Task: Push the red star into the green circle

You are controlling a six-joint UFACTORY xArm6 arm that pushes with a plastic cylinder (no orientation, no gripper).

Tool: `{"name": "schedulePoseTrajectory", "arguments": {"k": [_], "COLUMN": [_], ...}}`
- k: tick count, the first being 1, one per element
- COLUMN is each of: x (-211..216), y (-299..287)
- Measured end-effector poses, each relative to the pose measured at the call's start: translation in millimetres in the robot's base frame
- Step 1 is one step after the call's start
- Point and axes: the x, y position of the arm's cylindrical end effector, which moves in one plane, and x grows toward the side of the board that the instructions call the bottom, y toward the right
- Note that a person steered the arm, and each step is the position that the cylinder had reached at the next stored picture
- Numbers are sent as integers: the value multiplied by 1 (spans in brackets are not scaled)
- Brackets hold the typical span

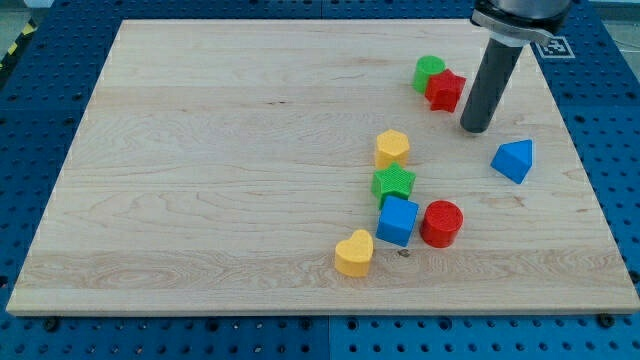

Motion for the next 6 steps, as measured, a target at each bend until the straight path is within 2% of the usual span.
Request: {"name": "schedulePoseTrajectory", "arguments": {"k": [2,4,6], "x": [-30,-33,-31], "y": [0,-39,-45]}}
